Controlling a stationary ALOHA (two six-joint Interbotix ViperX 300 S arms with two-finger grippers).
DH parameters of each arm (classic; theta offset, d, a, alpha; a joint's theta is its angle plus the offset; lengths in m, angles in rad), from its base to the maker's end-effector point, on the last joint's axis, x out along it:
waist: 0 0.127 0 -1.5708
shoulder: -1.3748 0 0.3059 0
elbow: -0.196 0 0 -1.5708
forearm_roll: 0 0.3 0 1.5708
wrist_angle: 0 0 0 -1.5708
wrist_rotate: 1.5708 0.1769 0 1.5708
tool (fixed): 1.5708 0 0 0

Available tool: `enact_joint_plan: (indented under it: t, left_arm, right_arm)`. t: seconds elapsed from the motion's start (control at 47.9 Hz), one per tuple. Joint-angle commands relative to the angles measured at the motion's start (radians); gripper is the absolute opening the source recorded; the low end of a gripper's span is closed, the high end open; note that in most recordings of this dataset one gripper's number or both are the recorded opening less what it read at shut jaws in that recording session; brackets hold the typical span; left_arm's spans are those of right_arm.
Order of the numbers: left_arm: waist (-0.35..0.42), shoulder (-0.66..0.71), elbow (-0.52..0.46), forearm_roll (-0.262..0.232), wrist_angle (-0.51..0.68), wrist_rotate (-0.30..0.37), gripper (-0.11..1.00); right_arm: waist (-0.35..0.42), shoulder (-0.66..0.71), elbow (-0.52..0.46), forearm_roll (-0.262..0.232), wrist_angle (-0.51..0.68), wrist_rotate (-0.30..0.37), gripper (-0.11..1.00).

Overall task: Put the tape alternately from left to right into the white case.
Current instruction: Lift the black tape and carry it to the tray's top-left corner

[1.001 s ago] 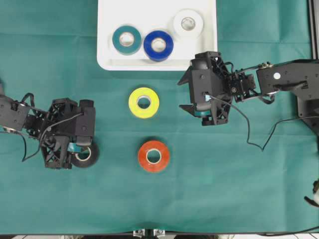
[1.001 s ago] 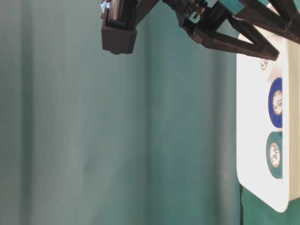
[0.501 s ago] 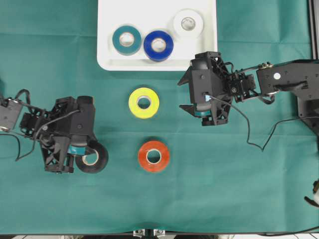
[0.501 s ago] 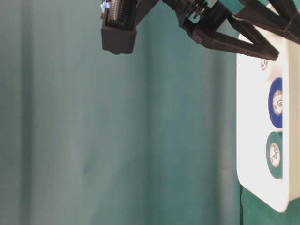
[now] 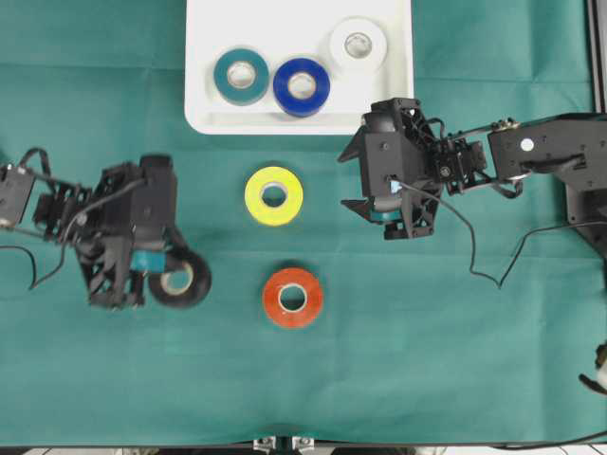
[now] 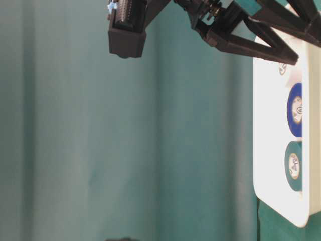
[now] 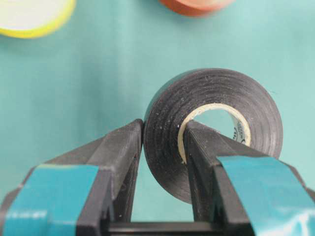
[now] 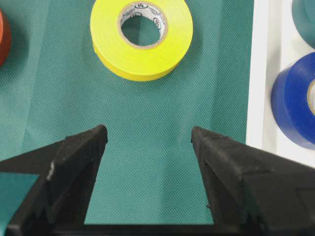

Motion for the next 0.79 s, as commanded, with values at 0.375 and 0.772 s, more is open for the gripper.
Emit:
enact_joint_plan:
  t: [0.375,0.772]
  left_arm:
    - [0.264,-0.021,-0.014,0.005,-0.011,0.072,-0.04]
    - [0.466,-0.017,-0.046,0.003,-0.015,0.331,-0.04]
  right_arm:
    - [0.003,-0.023,-0.014,0.005,-0.008,0.003,0.78]
    - [0.003,-0.021,-0.014,0.005,-0.008,0.003,0.77]
